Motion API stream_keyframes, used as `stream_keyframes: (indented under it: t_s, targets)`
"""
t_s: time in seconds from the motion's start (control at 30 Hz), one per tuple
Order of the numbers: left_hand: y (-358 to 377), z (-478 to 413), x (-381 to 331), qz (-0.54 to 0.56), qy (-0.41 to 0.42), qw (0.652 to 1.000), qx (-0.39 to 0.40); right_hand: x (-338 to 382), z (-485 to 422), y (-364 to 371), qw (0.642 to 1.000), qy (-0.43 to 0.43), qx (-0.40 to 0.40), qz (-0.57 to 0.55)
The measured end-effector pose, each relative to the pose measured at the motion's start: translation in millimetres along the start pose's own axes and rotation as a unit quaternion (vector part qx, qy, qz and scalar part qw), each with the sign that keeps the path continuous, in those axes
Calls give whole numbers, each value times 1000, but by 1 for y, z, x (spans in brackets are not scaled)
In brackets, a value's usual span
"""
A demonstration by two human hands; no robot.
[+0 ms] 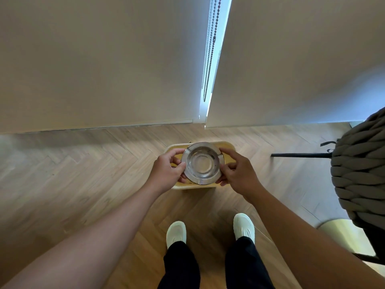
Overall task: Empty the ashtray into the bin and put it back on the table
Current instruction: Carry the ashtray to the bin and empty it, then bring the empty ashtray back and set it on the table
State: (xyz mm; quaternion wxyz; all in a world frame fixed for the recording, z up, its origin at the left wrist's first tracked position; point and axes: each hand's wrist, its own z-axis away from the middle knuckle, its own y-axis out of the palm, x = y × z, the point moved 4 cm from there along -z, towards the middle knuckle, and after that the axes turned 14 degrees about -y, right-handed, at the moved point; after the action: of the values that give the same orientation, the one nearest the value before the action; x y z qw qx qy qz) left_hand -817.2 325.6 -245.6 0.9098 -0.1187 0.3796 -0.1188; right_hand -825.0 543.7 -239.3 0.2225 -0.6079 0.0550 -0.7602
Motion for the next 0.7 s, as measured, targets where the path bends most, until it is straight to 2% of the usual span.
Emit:
stream_keyframes:
  t_s: [0.4,0.53,0.7]
  targets:
    - [-56,134,-59,-17,49,997,50,121,100,-20,998,-21,-52,1]
    - [-59,185,-76,-31,56,996,69,151,144,-35,997,-25,-73,-5]
    - [-43,240,-95,-54,84,989,108,169,206,-58,990,-13,-136,-46]
